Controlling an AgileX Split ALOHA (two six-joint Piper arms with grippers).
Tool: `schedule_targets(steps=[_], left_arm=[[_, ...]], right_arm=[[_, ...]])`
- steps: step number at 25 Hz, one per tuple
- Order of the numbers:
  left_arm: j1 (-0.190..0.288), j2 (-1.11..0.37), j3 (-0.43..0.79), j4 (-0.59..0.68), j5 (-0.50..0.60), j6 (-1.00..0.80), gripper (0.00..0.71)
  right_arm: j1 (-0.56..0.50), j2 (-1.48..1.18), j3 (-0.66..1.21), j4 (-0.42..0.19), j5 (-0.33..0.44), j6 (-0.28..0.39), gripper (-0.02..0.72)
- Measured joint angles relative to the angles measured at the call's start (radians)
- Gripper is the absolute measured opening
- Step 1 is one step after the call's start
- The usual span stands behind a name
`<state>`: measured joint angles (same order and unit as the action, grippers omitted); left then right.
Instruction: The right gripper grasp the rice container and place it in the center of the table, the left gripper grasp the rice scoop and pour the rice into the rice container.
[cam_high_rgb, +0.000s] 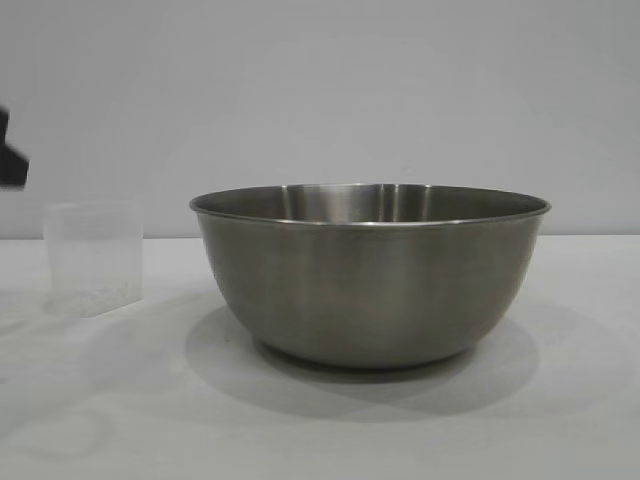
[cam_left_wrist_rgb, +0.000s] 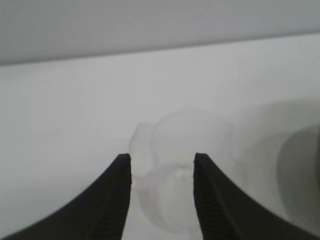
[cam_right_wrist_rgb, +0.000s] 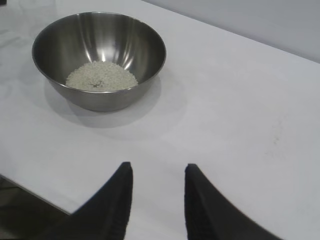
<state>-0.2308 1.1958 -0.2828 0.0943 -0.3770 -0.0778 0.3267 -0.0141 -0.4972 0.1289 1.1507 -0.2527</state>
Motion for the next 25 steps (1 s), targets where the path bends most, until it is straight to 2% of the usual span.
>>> schedule_targets(steps=[2, 4, 9, 14, 17, 25], left_arm=[[-0.006, -0.128, -0.059, 0.002, 0.299, -0.004, 0.256], [-0.024, -0.239, -0.118, 0.002, 0.54, 0.008, 0.256], [-0.063, -0.401, -0.231, -0.051, 0.909, 0.016, 0.256], [-0.069, -0.521, -0.251, -0.082, 1.302, 0.027, 0.256], [-0.069, -0.629, -0.251, -0.102, 1.397, 0.088, 0.256], [-0.069, -0.956, -0.227, -0.13, 1.445, 0.126, 0.256]], right_arm=[[0.0, 0.0, 0.0, 0.0, 0.0, 0.0, 0.216], [0.0, 0.0, 0.0, 0.0, 0.0, 0.0, 0.216], [0.0, 0.0, 0.0, 0.0, 0.0, 0.0, 0.216], [0.0, 0.0, 0.0, 0.0, 0.0, 0.0, 0.216], [0.0, 0.0, 0.0, 0.0, 0.0, 0.0, 0.216], [0.0, 0.0, 0.0, 0.0, -0.002, 0.0, 0.216]])
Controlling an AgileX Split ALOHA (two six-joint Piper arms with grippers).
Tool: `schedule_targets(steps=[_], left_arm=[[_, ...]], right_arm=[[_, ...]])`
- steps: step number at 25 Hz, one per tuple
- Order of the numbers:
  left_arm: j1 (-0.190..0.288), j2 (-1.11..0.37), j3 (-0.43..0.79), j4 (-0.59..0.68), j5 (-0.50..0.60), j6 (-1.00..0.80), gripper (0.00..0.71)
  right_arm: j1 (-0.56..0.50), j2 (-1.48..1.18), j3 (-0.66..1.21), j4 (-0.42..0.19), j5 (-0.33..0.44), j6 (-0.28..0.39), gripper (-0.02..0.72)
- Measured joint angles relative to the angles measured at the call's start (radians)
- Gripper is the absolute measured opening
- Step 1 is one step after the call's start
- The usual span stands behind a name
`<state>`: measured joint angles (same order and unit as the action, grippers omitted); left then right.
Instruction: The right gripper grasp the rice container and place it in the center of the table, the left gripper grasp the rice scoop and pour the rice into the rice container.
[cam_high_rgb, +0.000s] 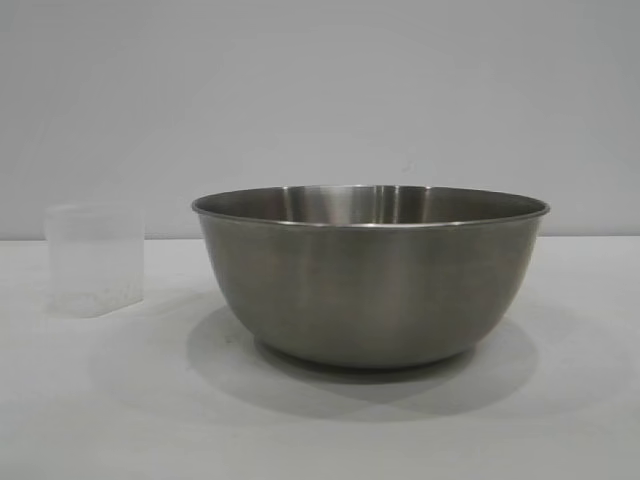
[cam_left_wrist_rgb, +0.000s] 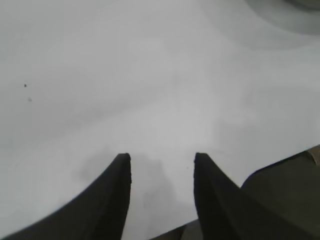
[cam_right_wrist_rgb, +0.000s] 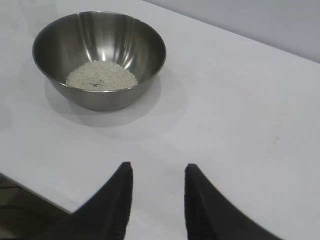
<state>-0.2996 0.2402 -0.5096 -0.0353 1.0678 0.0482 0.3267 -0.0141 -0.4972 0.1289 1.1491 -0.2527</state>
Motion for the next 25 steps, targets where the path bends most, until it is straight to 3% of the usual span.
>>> schedule_targets(steps=[11, 25], left_arm=[[0.0, -0.252, 0.026, 0.009, 0.05, -0.019, 0.256], [0.0, -0.258, 0.026, 0.009, 0.052, -0.019, 0.256]], right_arm=[[0.0, 0.0, 0.0, -0.002, 0.0, 0.0, 0.216], [0.0, -0.002, 0.002, -0.002, 0.0, 0.0, 0.216]])
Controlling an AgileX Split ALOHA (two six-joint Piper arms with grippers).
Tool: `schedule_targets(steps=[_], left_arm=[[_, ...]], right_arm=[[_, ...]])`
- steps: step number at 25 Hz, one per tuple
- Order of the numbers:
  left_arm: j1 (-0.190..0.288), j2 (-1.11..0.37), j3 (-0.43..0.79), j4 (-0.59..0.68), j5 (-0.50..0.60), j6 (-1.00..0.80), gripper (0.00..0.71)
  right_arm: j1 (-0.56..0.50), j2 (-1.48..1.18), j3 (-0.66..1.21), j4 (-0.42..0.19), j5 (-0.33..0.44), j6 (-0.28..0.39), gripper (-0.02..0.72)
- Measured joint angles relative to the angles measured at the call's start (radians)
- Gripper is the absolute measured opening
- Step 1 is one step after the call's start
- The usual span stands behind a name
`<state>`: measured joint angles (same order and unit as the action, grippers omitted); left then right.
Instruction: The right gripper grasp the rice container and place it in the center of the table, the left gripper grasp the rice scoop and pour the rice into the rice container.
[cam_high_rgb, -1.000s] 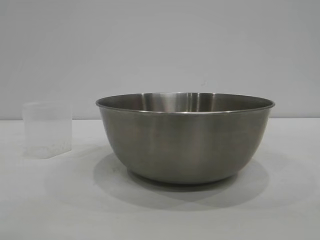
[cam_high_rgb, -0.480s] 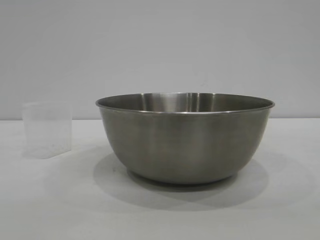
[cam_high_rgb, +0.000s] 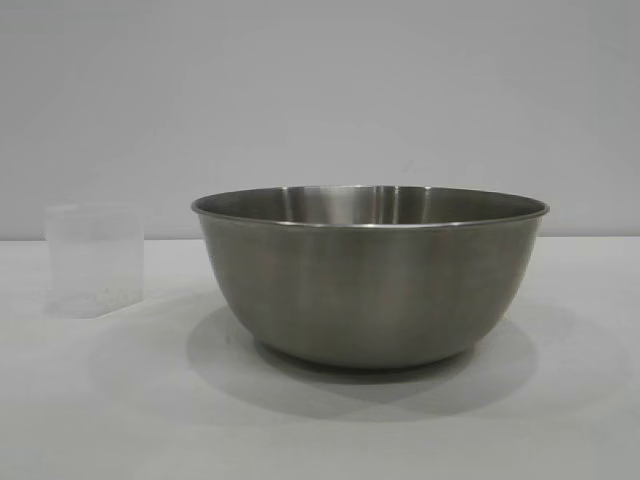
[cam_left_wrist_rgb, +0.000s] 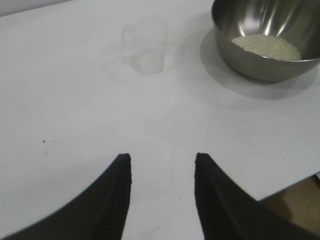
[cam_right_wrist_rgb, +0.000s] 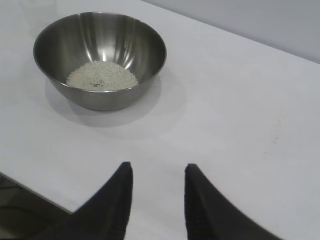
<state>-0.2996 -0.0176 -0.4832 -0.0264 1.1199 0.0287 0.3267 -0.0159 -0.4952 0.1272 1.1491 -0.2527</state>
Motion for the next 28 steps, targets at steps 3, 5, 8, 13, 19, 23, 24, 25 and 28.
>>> schedule_targets(steps=[3, 5, 8, 13, 19, 23, 24, 25, 28], left_arm=[[0.0, 0.0, 0.0, 0.0, 0.0, 0.0, 0.256], [0.0, 0.0, 0.0, 0.0, 0.0, 0.0, 0.256], [0.0, 0.0, 0.0, 0.0, 0.0, 0.0, 0.256], [0.0, 0.0, 0.0, 0.0, 0.0, 0.0, 0.256], [0.0, 0.0, 0.0, 0.0, 0.0, 0.0, 0.256], [0.0, 0.0, 0.0, 0.0, 0.0, 0.0, 0.256], [0.0, 0.0, 0.0, 0.0, 0.0, 0.0, 0.256], [0.0, 0.0, 0.0, 0.0, 0.0, 0.0, 0.256], [0.0, 0.0, 0.0, 0.0, 0.0, 0.0, 0.256]], right_arm=[[0.0, 0.0, 0.0, 0.0, 0.0, 0.0, 0.216], [0.0, 0.0, 0.0, 0.002, 0.0, 0.0, 0.216], [0.0, 0.0, 0.0, 0.026, 0.0, 0.0, 0.216], [0.0, 0.0, 0.0, 0.053, 0.0, 0.05, 0.216], [0.0, 0.0, 0.0, 0.058, 0.0, 0.061, 0.216], [0.0, 0.0, 0.004, 0.058, 0.0, 0.062, 0.216], [0.0, 0.0, 0.004, 0.058, 0.0, 0.064, 0.216], [0.0, 0.0, 0.006, 0.058, 0.0, 0.064, 0.216], [0.0, 0.0, 0.006, 0.058, 0.0, 0.064, 0.216]])
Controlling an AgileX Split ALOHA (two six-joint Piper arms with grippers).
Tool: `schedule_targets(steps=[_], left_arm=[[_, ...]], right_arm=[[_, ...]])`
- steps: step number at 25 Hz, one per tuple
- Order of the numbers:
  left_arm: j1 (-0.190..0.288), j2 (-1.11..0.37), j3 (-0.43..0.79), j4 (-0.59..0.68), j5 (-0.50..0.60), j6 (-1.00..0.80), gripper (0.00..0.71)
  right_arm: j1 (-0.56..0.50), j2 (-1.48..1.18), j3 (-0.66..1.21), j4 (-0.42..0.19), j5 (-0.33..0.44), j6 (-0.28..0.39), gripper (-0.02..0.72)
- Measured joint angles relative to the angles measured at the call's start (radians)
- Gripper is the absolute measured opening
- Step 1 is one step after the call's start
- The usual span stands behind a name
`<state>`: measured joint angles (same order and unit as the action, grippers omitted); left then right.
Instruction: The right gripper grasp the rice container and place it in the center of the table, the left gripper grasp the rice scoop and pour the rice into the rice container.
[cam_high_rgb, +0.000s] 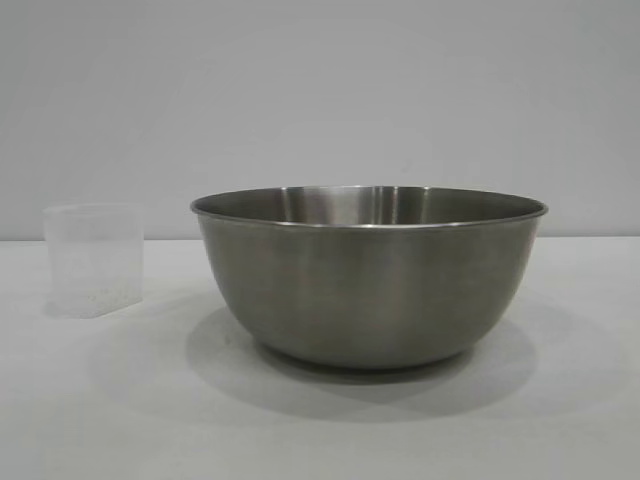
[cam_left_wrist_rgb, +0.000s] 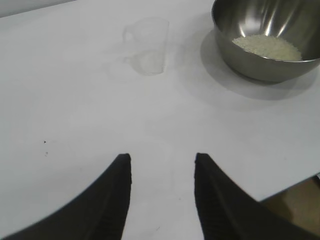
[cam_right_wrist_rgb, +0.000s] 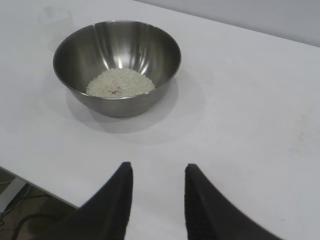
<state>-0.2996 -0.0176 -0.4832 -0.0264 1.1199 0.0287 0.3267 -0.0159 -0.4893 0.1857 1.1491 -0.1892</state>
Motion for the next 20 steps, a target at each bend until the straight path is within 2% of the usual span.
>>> schedule_targets(steps=[10, 13, 17, 20], left_arm=[[0.002, -0.001, 0.0, 0.0, 0.0, 0.0, 0.256], [0.066, -0.002, 0.0, 0.0, 0.002, 0.0, 0.256], [0.187, -0.002, 0.0, 0.008, 0.002, 0.0, 0.256], [0.239, -0.002, 0.0, 0.013, 0.002, 0.0, 0.256]], right_arm=[[-0.008, 0.0, 0.0, 0.002, 0.0, 0.0, 0.216], [-0.104, 0.0, 0.0, 0.006, 0.0, 0.002, 0.216], [-0.272, 0.0, 0.0, 0.01, 0.0, 0.002, 0.216], [-0.336, 0.0, 0.0, 0.014, 0.0, 0.002, 0.216]])
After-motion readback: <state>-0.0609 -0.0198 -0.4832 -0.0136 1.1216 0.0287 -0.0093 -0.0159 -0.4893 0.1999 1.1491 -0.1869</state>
